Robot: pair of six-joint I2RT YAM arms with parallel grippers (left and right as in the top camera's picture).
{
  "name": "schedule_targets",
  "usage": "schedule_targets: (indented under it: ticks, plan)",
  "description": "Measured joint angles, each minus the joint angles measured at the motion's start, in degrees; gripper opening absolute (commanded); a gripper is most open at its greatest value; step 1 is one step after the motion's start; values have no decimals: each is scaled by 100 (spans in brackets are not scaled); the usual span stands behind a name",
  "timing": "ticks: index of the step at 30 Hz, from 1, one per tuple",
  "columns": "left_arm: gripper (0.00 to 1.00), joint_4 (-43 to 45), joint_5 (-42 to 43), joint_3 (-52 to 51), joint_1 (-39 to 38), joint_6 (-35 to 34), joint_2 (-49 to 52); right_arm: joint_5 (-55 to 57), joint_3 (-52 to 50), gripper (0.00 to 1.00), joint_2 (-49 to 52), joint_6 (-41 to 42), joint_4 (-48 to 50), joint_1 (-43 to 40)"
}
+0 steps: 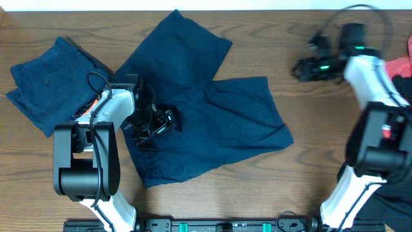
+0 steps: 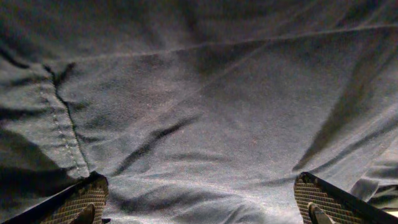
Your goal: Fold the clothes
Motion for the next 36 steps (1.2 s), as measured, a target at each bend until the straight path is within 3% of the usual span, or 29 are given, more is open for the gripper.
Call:
schedule_targets:
  ticks: [8, 10, 12, 14, 24, 36]
  plan:
    - [98, -212, -243, 2, 22, 129, 28, 448, -61, 57, 621, -22, 573, 1163]
    - [98, -225, -249, 2, 22, 149, 31, 568, -55, 43, 621, -26, 579, 1335]
    - [98, -234, -249, 2, 22, 175, 33, 691, -55, 19, 629, 9, 490, 1467]
    - [98, -249, -260, 2, 22, 208, 33, 787, -55, 6, 629, 7, 348, 1537]
    - [98, -267, -293, 2, 22, 234, 37, 951, -15, 1, 619, 94, -170, 1410]
    - [98, -149, -452, 59, -721, 577, 9, 2166, -61, 1, 420, 1403, -896, 498]
